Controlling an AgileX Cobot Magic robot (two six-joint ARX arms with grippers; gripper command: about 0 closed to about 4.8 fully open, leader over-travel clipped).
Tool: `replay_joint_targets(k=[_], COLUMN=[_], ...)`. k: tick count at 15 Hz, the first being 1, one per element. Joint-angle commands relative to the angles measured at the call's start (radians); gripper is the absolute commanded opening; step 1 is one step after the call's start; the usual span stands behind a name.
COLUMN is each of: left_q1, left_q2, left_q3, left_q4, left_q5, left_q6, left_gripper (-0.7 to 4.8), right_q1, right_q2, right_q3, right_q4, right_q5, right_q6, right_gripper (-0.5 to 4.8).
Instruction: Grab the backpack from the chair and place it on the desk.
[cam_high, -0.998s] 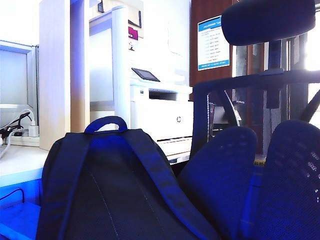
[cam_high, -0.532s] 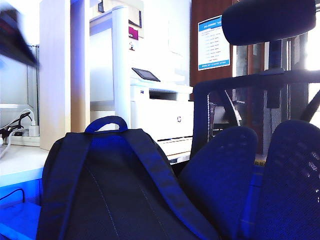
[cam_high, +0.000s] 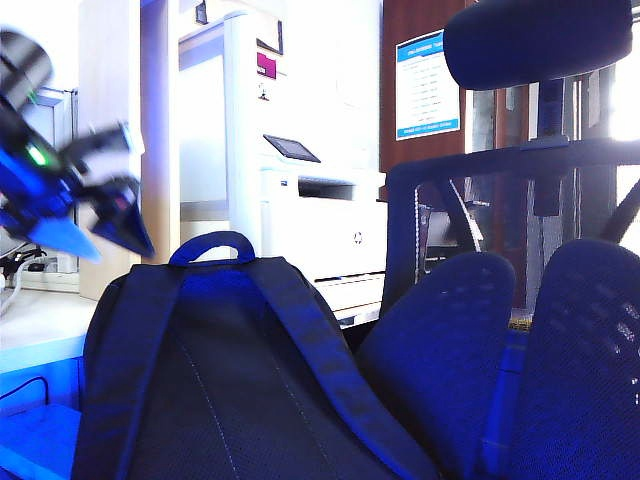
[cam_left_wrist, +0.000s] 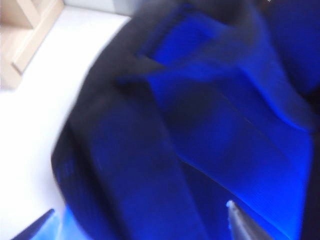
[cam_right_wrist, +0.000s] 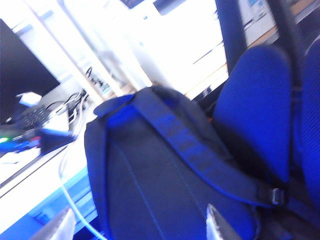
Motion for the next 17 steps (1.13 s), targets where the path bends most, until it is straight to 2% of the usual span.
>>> replay_joint_targets(k=[1,3,6,9,12,13,14,17], left_q1=[0.001,0.0,0.0,-0.001,-0.001,-0.001,-0.001,-0.001], left_q2=[0.111,0.189,0.258,0.283,0.302,0.313,0.327,0.349], left_q3=[0.09,0.158,0.2,0.2,0.2,0.2,0.201,0.203], left_q4=[0.021,0.023,0.029,0.058,0.111,0.118,0.12,0.139], left_q5=[0.045,0.076,0.111,0.192,0.229,0.232,0.244,0.227], left_q6=[-0.004,-0.01,-0.042,-0.048,-0.049,-0.049,-0.049,-0.047], left_gripper=[4.79,4.79,4.79,4.79,4.79,3.5,-0.13,-0.05], right_q1=[0.007,0.007,0.007,0.007,0.008,0.008,0.008,0.007], right_q2=[0.001,0.0,0.0,0.0,0.0,0.0,0.0,0.0], right_q3=[0.005,0.005,0.014,0.013,0.013,0.014,0.014,0.014], right_q4=[-0.026,-0.054,-0.05,-0.064,-0.052,-0.045,-0.035,-0.03], right_q5=[-0.003,-0.01,-0.141,-0.205,-0.315,-0.343,-0.348,-0.373], right_q6=[0.003,0.002,0.006,0.076,0.129,0.142,0.153,0.153], right_gripper=[3.38,3.38,3.38,3.38,3.37,3.37,3.37,3.37])
